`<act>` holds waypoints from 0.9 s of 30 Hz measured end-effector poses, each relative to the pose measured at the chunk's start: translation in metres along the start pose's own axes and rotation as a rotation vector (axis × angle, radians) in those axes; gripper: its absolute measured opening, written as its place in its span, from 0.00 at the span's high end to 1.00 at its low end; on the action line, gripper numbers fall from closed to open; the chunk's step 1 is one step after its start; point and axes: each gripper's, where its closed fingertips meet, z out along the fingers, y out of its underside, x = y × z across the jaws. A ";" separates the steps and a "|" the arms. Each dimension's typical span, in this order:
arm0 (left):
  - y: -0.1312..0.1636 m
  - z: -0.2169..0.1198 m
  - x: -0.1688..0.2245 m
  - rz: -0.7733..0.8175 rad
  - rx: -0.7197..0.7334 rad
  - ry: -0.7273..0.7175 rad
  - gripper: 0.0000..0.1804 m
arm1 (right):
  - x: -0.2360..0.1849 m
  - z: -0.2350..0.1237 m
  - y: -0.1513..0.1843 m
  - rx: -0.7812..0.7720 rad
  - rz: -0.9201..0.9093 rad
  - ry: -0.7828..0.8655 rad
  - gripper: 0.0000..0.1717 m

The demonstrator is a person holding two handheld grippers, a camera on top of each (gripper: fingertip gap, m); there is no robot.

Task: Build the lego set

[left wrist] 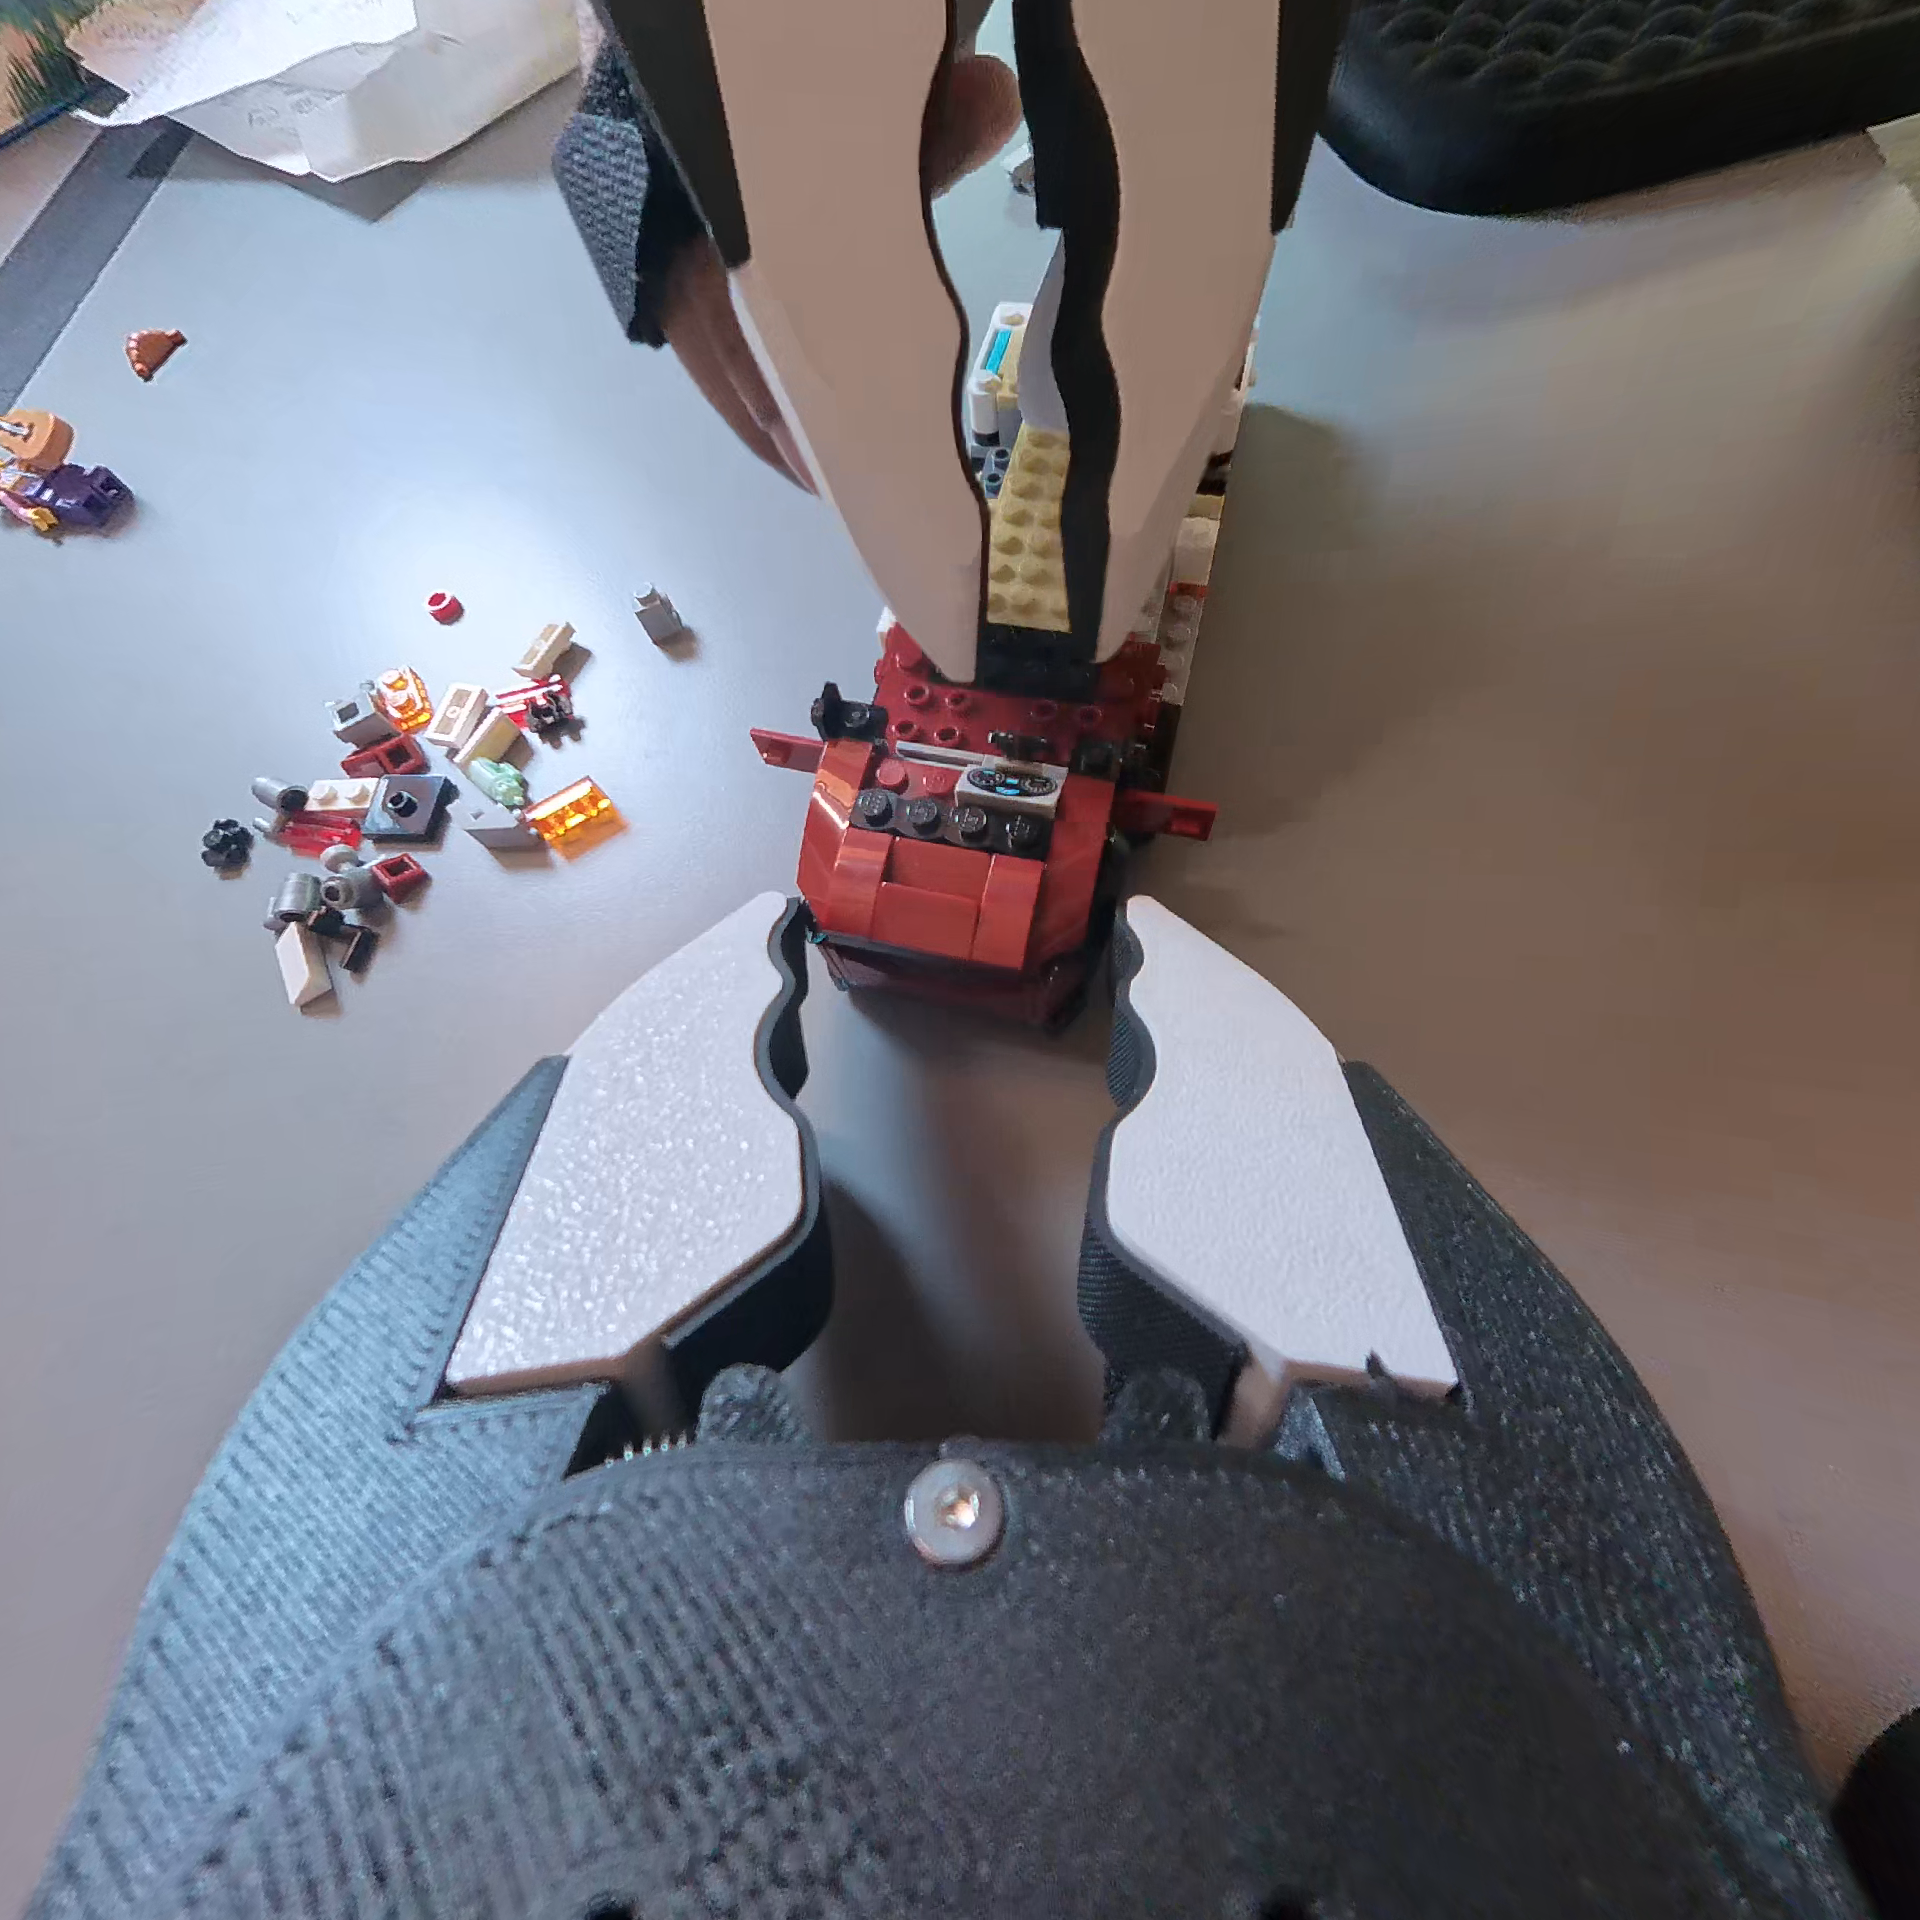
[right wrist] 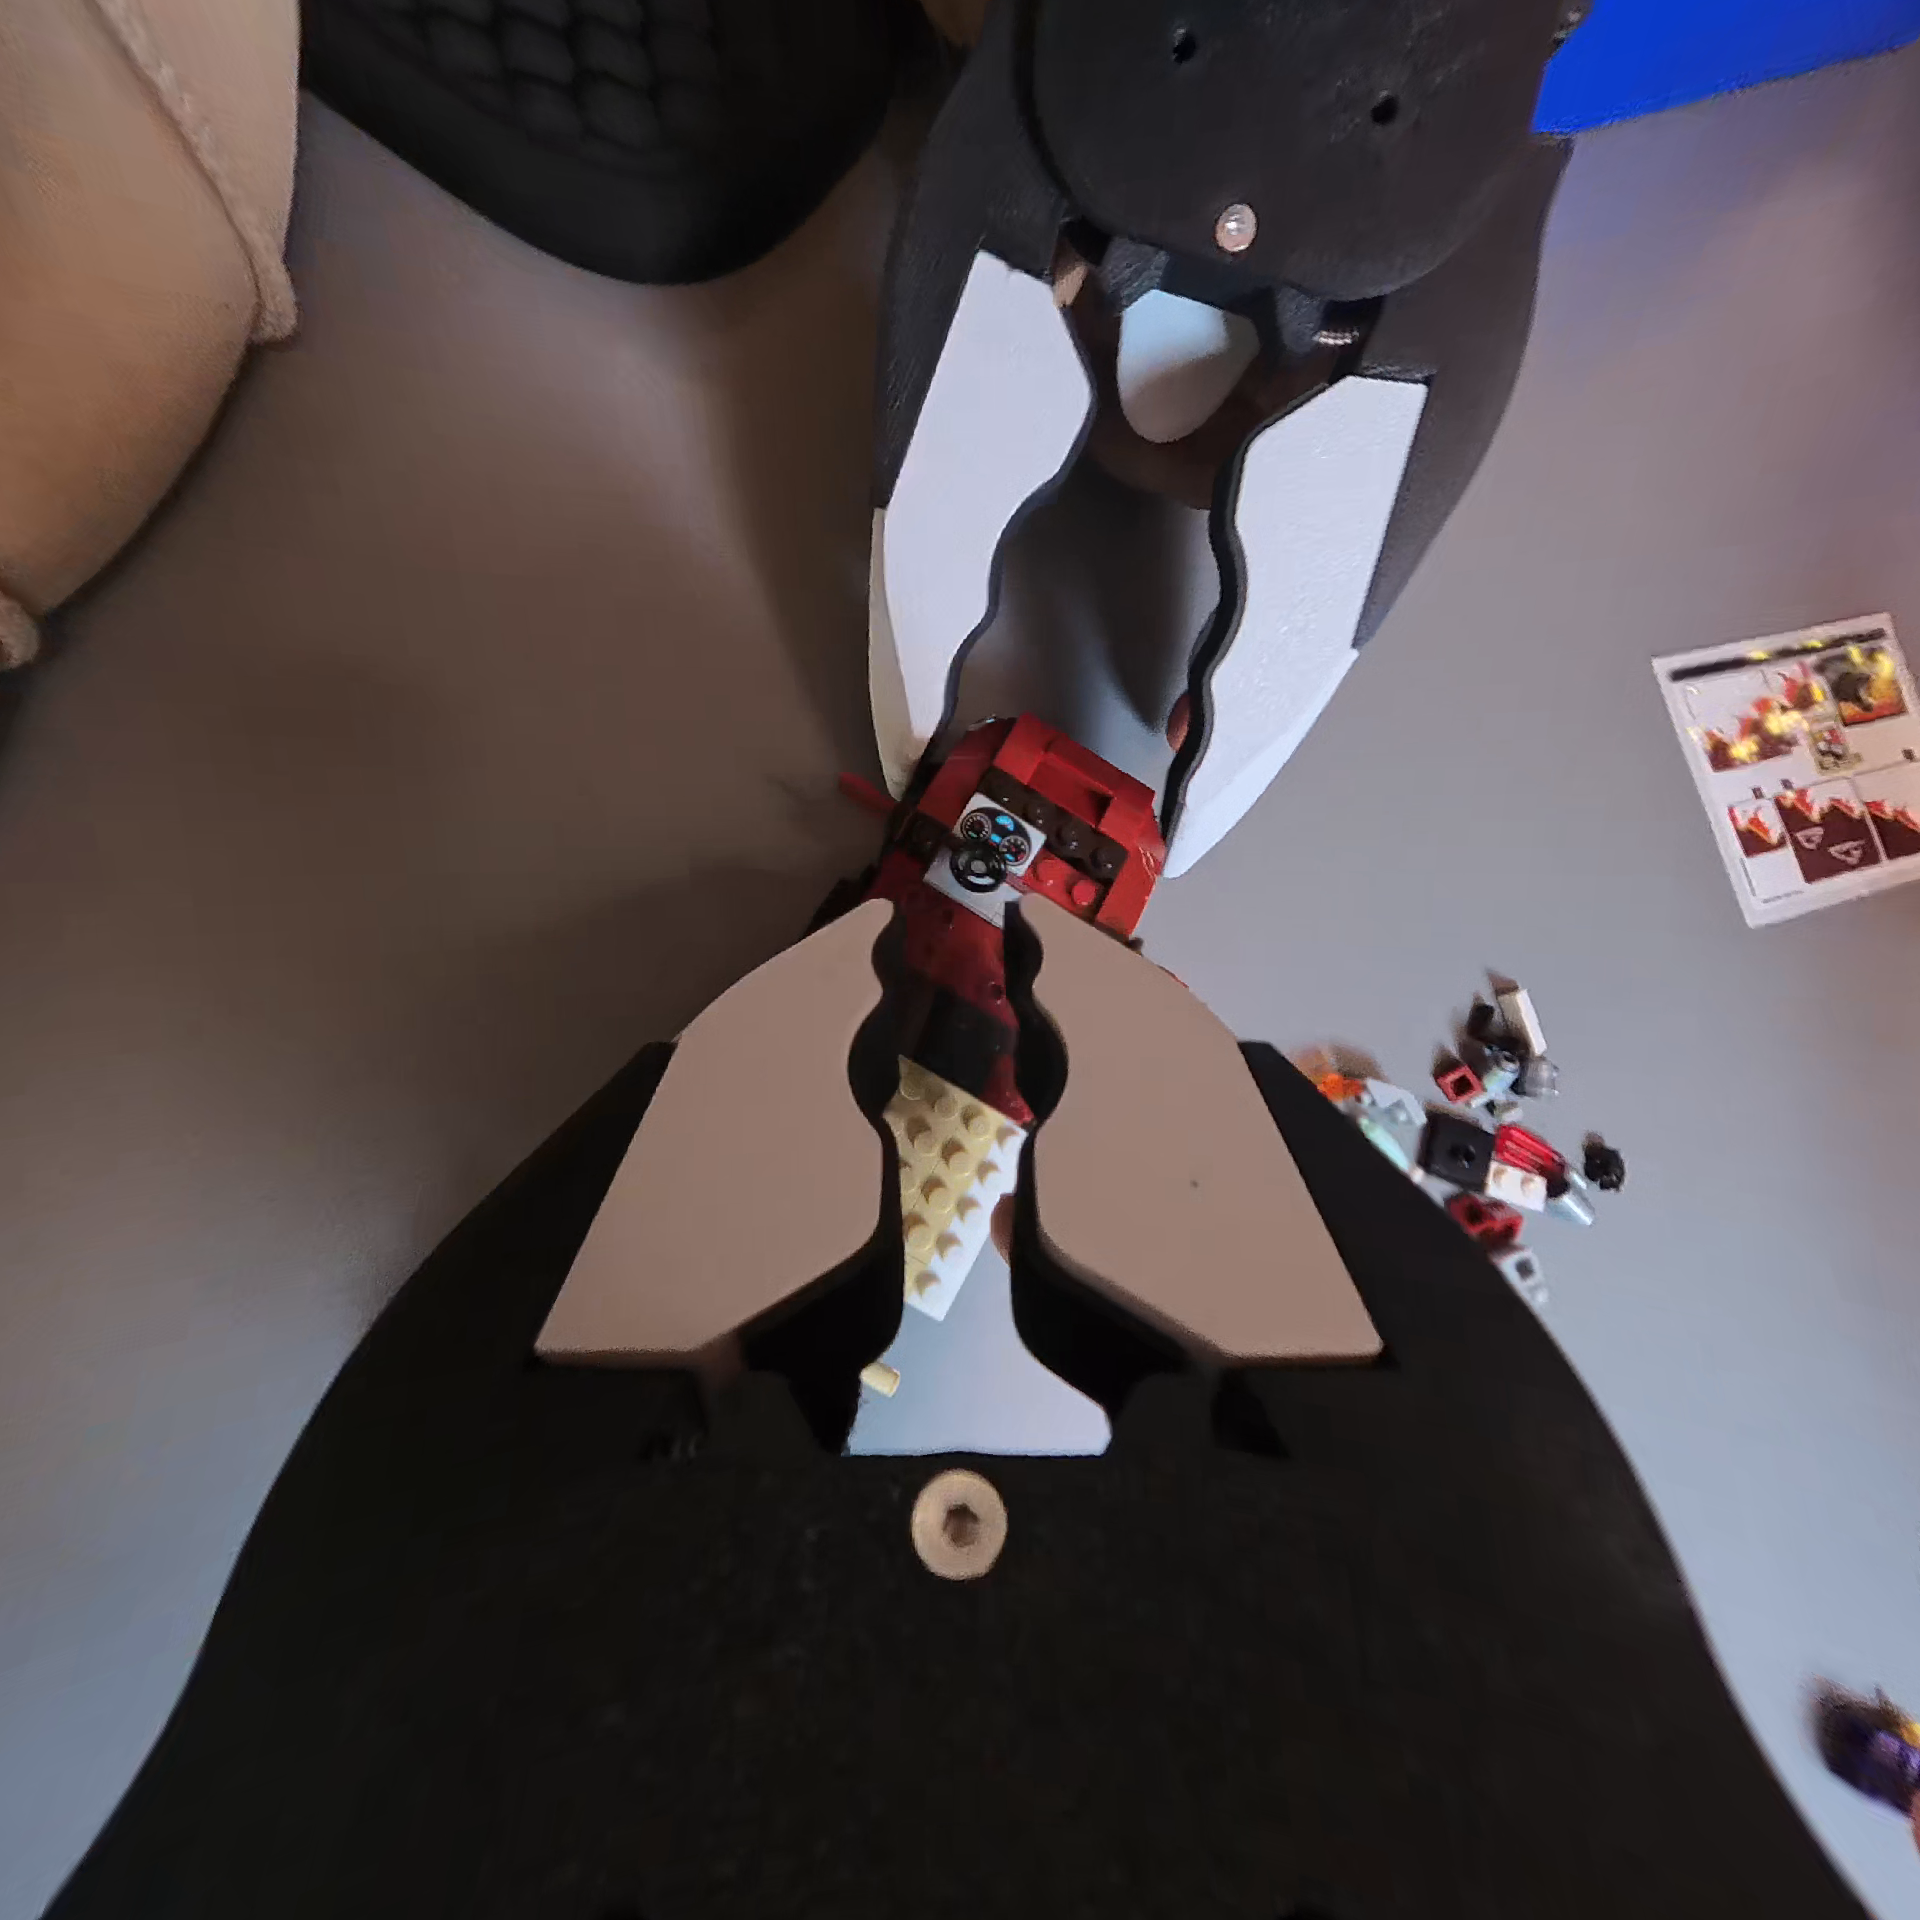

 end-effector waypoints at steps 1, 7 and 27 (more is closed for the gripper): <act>0.000 0.000 0.000 0.001 0.000 0.001 0.69 | 0.002 -0.002 0.002 0.008 0.021 0.024 0.91; 0.001 0.000 0.000 0.016 -0.002 -0.001 0.69 | 0.001 -0.025 0.010 0.094 0.155 0.155 0.93; -0.005 0.007 0.001 -0.022 0.003 0.031 0.67 | 0.004 -0.094 0.074 0.380 0.608 0.452 0.91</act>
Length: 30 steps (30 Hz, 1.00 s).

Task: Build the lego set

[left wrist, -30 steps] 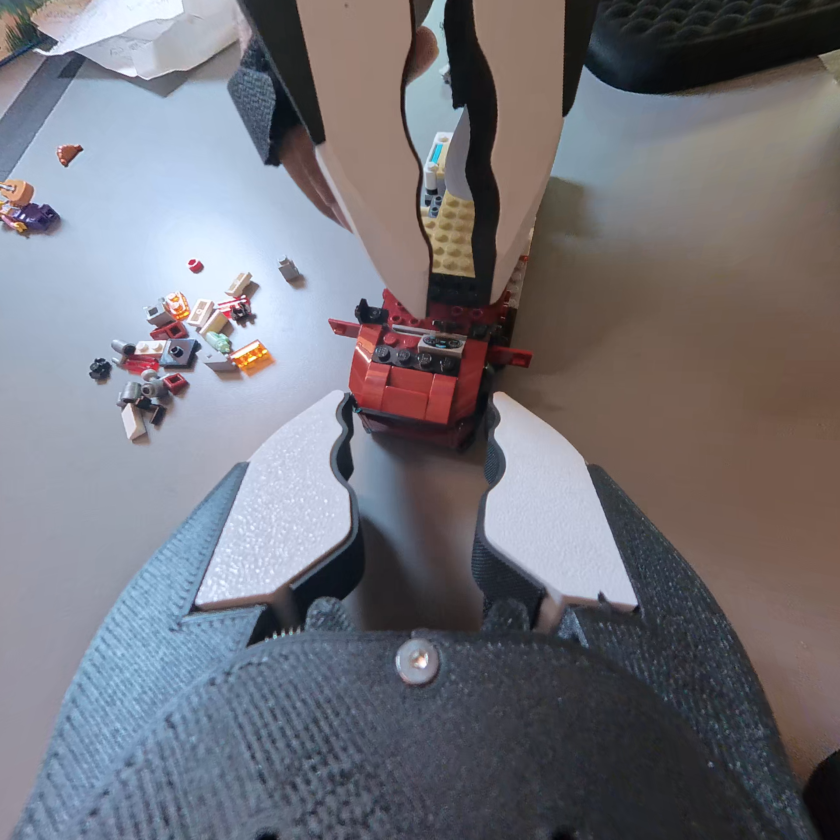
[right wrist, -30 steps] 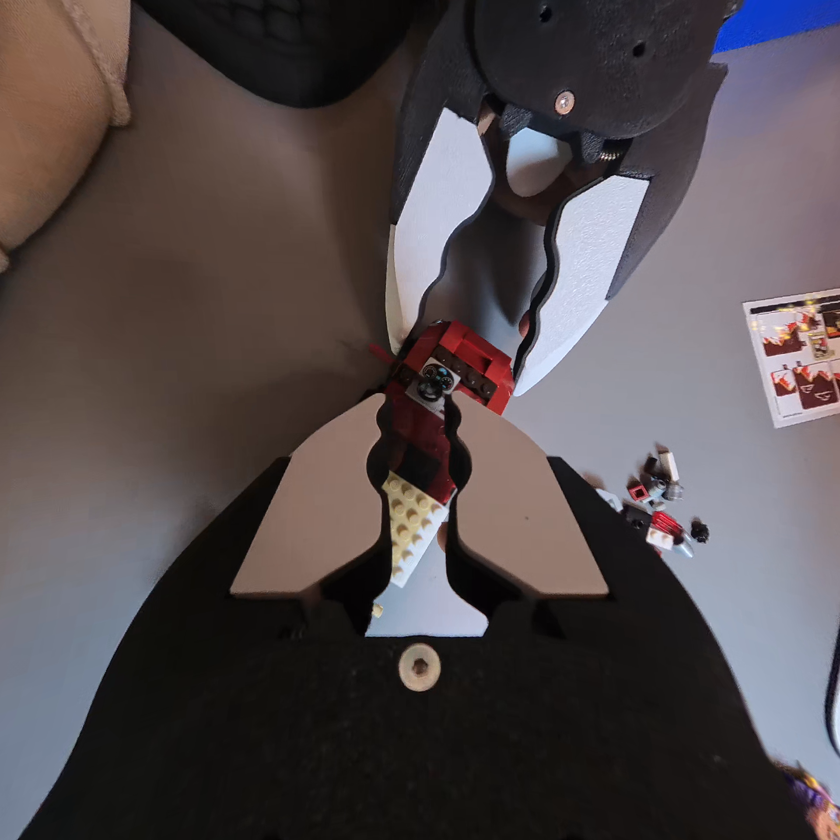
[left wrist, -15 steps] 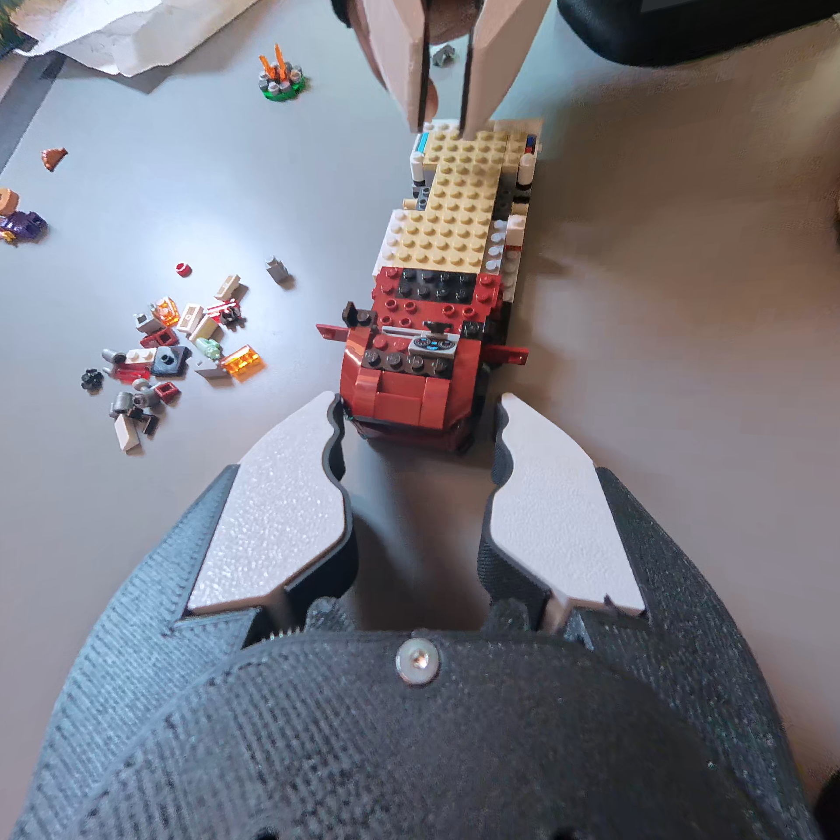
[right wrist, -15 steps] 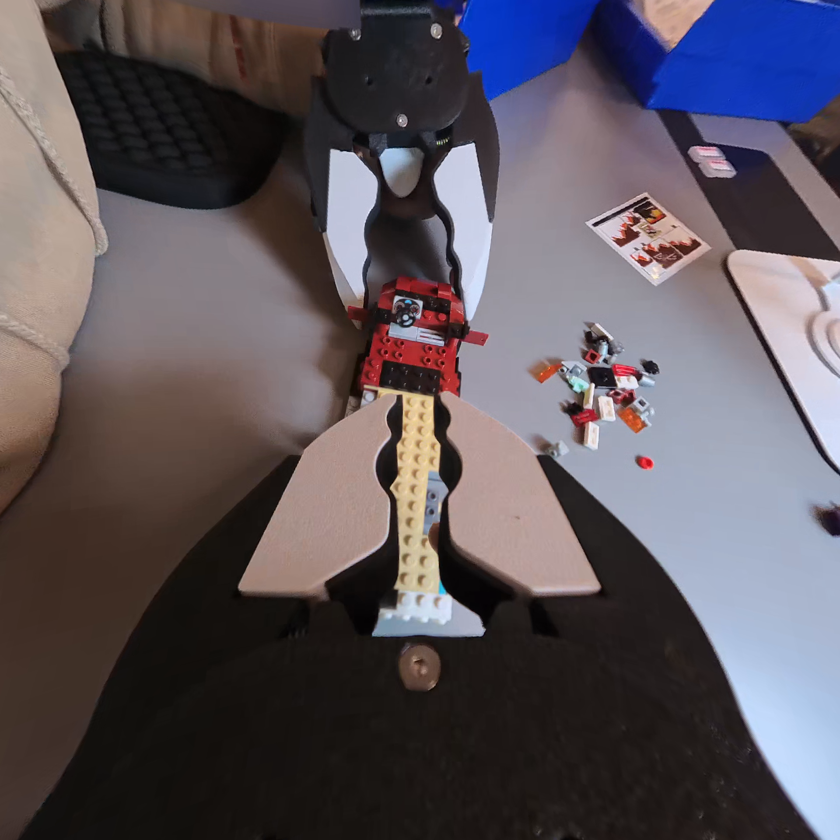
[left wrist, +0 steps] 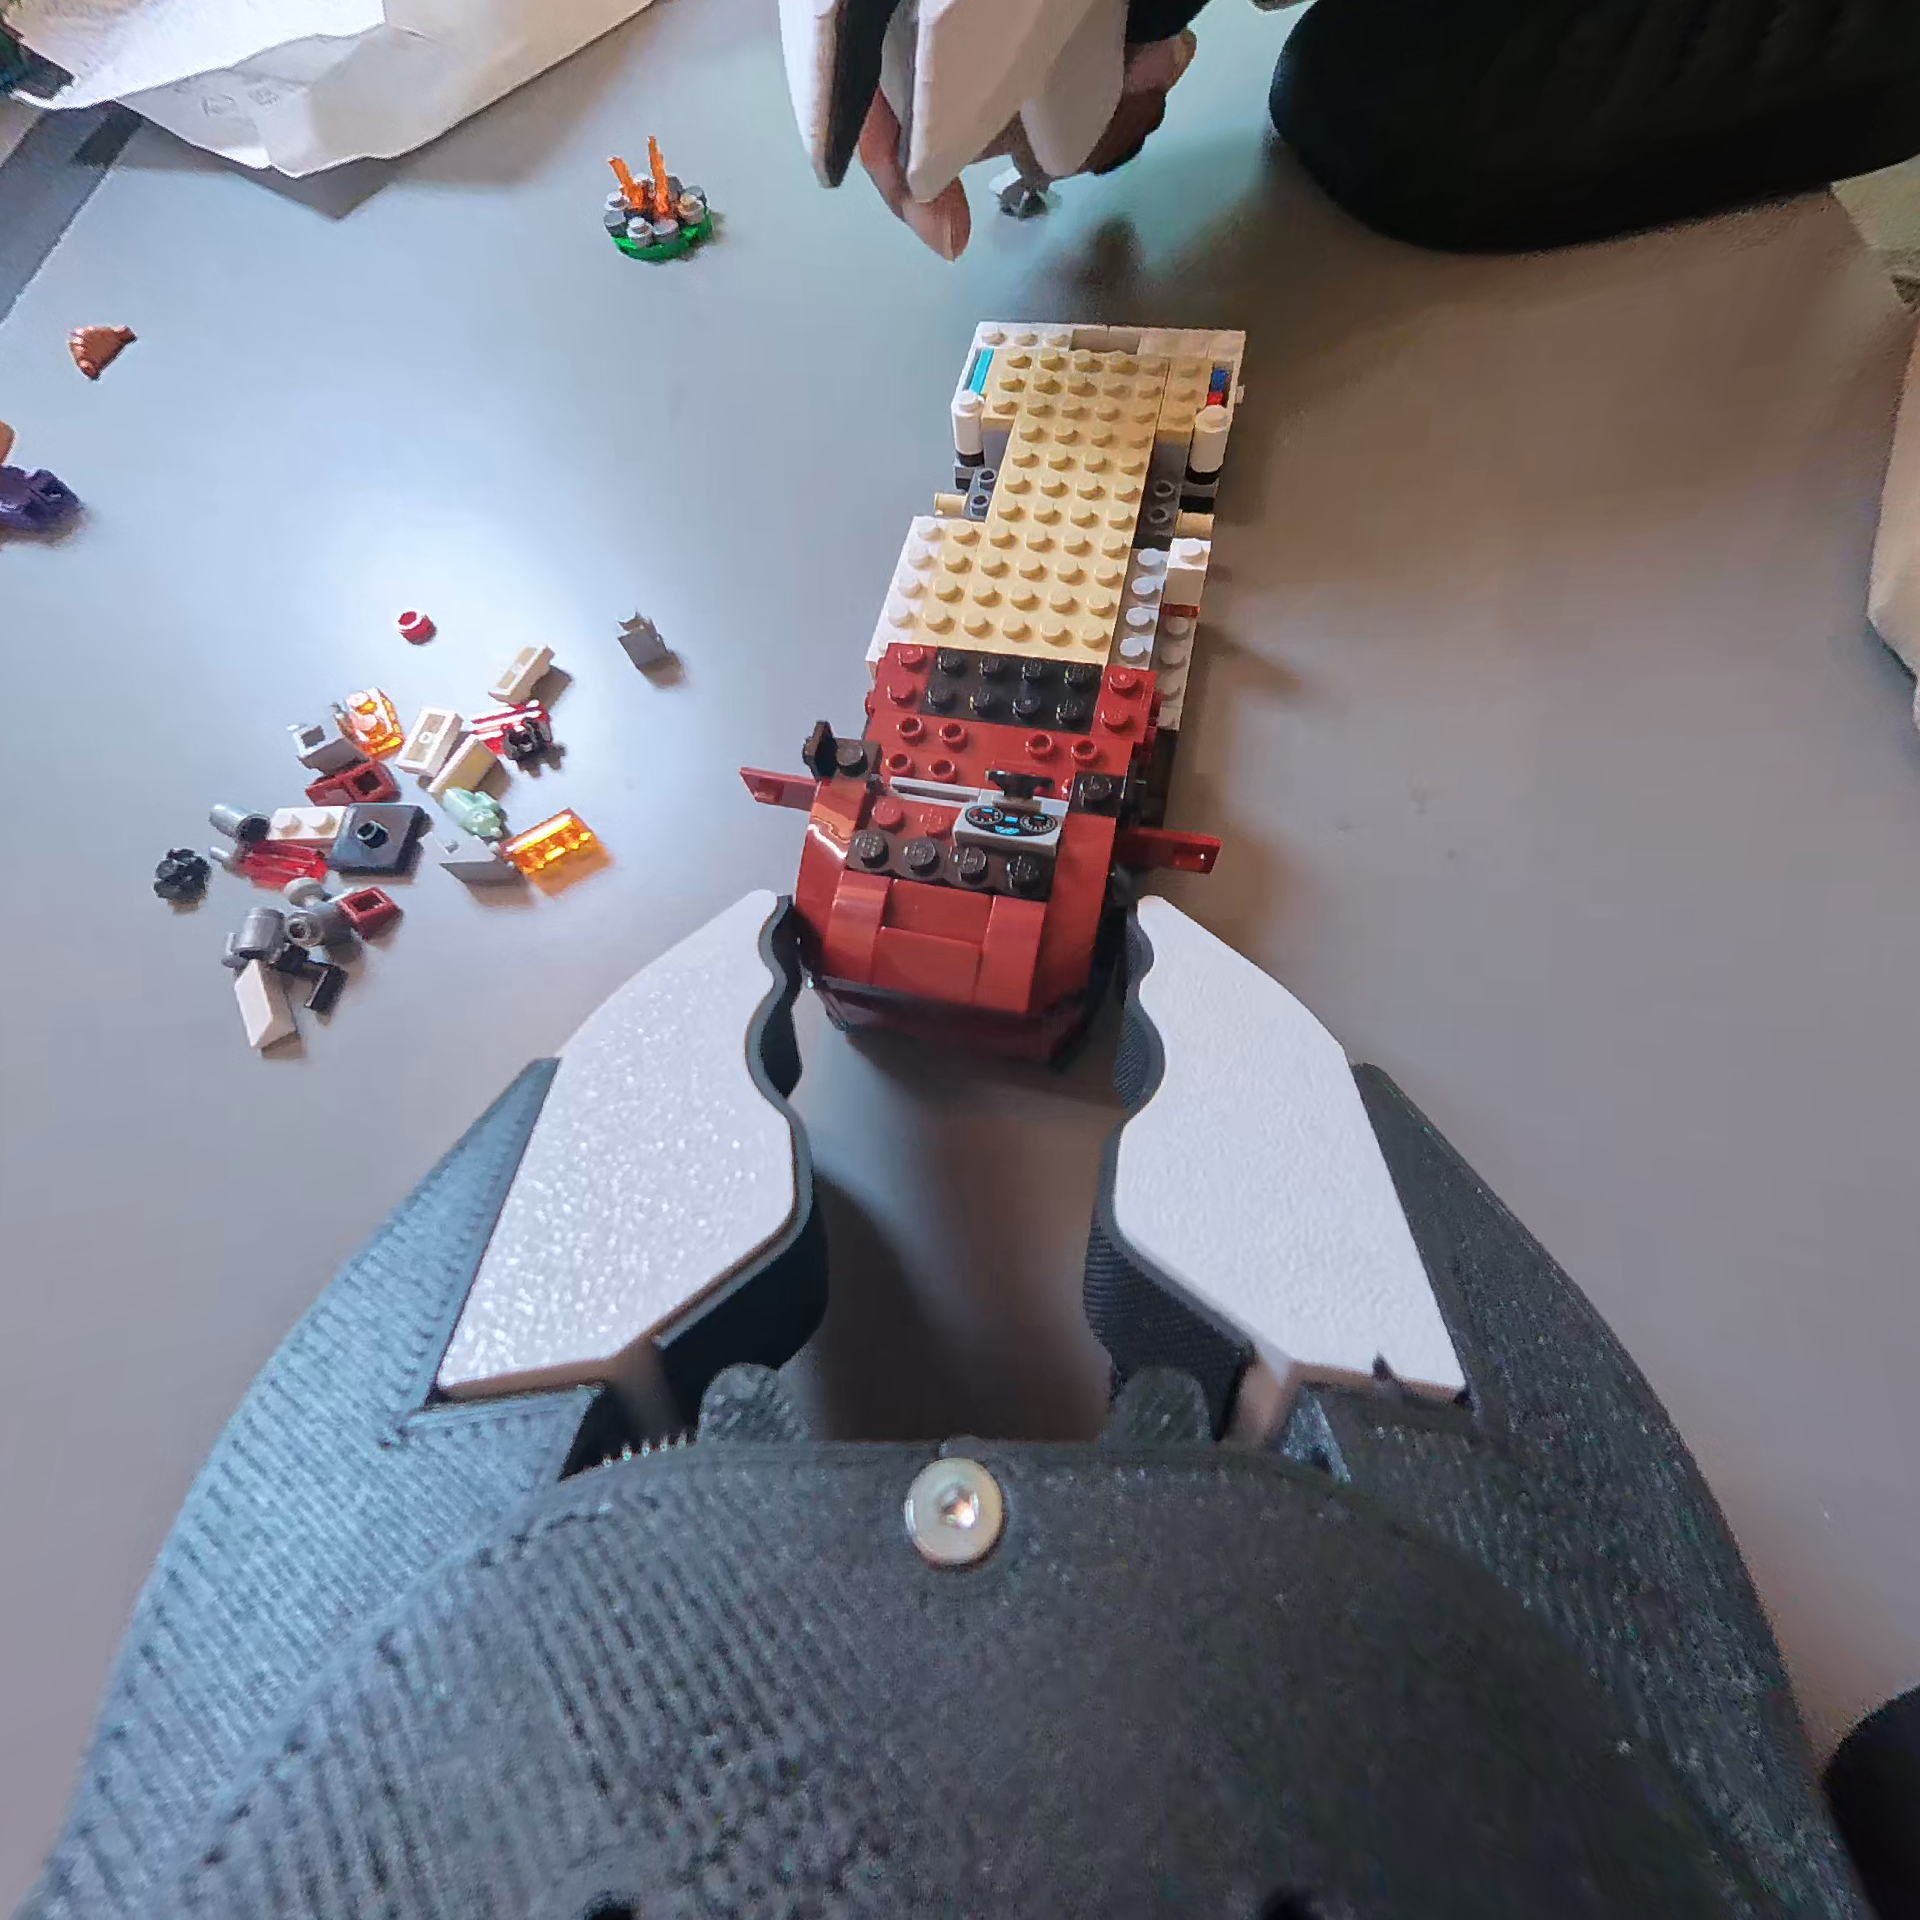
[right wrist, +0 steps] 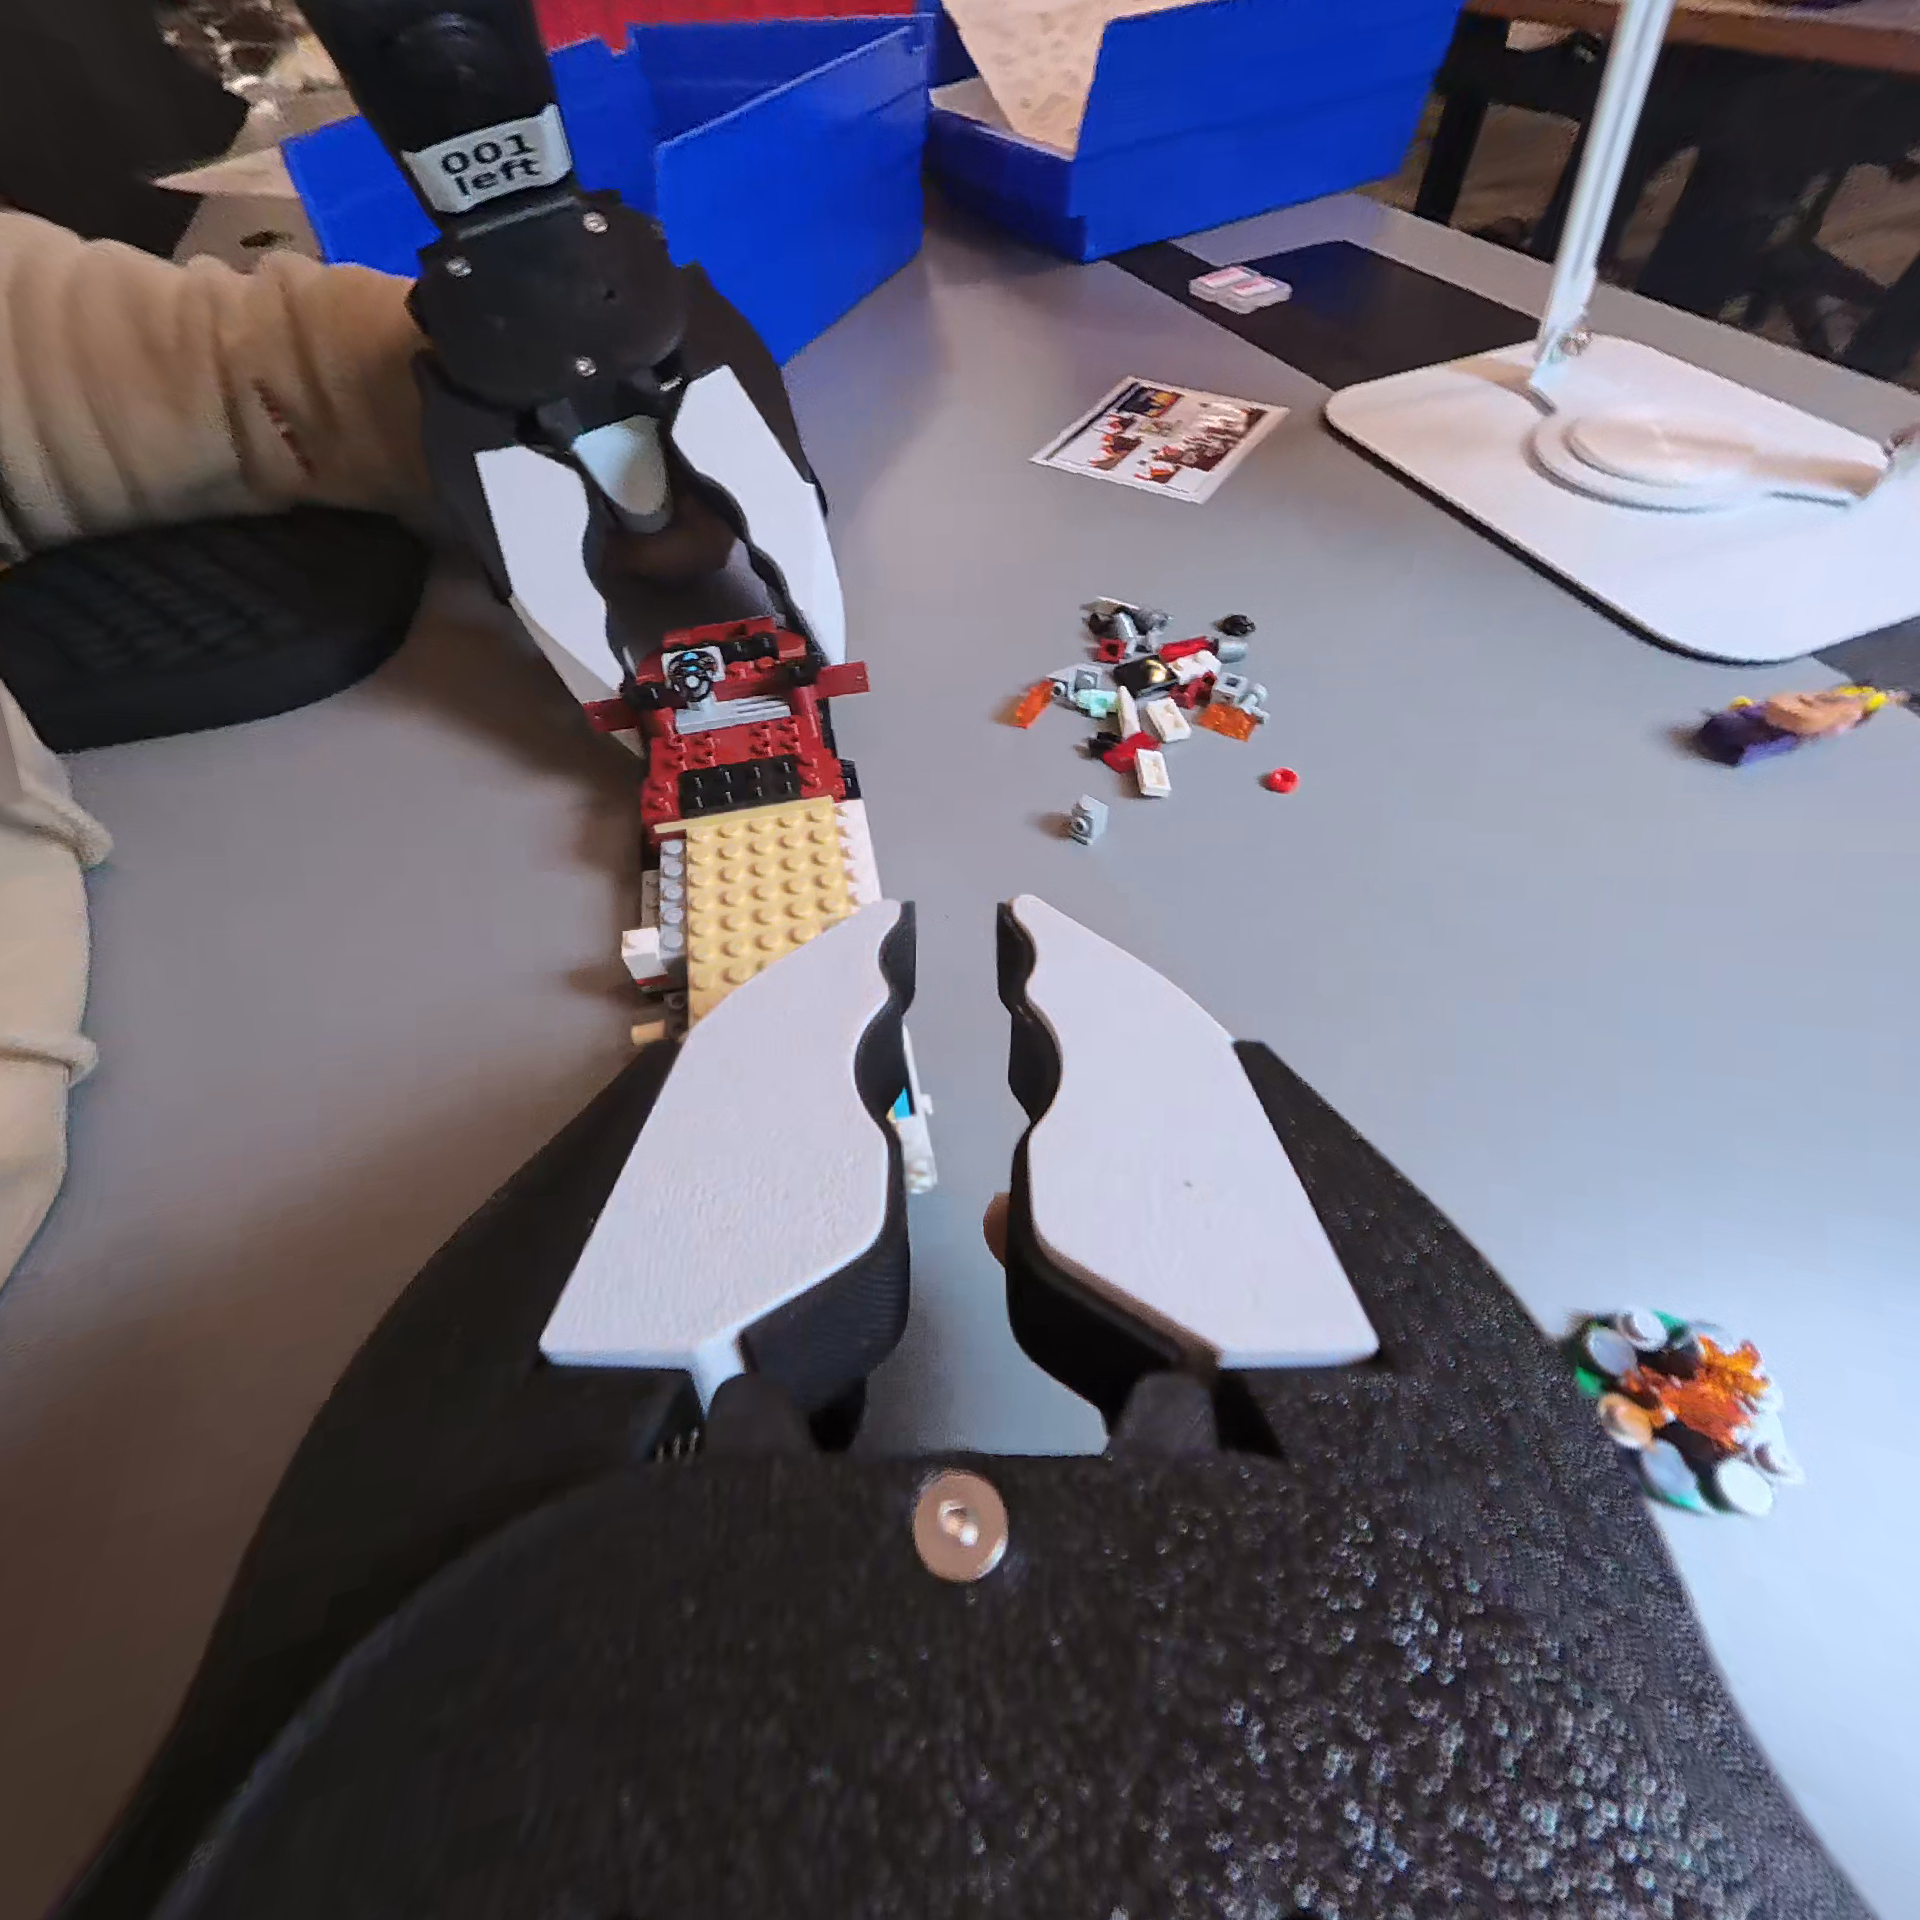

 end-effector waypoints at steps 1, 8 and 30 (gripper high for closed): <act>0.000 0.000 0.000 -0.009 0.002 0.008 0.67 | 0.003 0.000 0.002 -0.002 0.021 0.007 0.91; -0.002 -0.002 0.001 -0.097 0.015 0.086 0.67 | 0.004 0.002 0.009 -0.034 0.041 0.024 0.91; 0.000 0.000 0.010 0.074 0.001 0.004 0.67 | -0.076 0.031 -0.003 -0.098 -0.642 -0.209 0.84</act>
